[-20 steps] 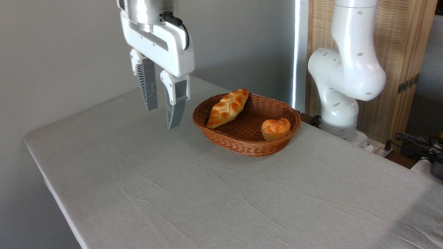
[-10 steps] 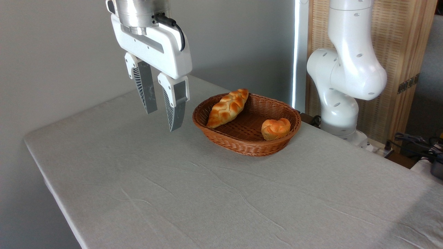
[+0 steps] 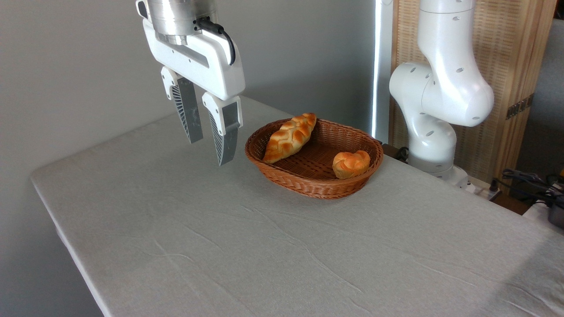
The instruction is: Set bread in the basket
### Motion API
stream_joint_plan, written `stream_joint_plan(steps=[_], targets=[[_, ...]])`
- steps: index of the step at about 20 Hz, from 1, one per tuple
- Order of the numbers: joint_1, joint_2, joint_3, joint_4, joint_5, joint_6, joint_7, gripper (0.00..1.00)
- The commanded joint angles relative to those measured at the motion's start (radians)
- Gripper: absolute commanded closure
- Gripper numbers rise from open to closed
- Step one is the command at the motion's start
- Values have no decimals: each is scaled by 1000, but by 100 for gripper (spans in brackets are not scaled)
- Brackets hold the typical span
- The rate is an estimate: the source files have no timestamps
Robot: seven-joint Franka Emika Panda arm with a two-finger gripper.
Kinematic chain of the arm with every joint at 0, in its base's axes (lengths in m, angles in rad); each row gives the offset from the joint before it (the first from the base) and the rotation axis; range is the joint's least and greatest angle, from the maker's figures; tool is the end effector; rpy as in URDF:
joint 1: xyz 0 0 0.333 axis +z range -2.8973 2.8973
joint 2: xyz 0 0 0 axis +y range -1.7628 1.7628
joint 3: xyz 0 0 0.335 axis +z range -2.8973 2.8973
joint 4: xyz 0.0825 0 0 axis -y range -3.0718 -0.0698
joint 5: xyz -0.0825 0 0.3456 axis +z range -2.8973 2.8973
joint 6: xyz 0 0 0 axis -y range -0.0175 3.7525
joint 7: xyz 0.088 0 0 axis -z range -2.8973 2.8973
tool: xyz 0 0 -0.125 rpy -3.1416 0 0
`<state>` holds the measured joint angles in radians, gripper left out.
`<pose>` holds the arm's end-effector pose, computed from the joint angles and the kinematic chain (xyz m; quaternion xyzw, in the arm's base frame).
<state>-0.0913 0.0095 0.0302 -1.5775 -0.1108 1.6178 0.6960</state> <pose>0.5226 -0.0454 0.6226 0.9283 -0.3673 0.0318 0.0476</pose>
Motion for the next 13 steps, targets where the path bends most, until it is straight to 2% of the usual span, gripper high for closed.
stream_joint_plan(steps=[1,8,13], targets=[[4,6,-13,19,54,-50,-7,0],[-16,7,7,22,82,-55,-24,0],[-13,6,10,24,76,-50,-20,0]])
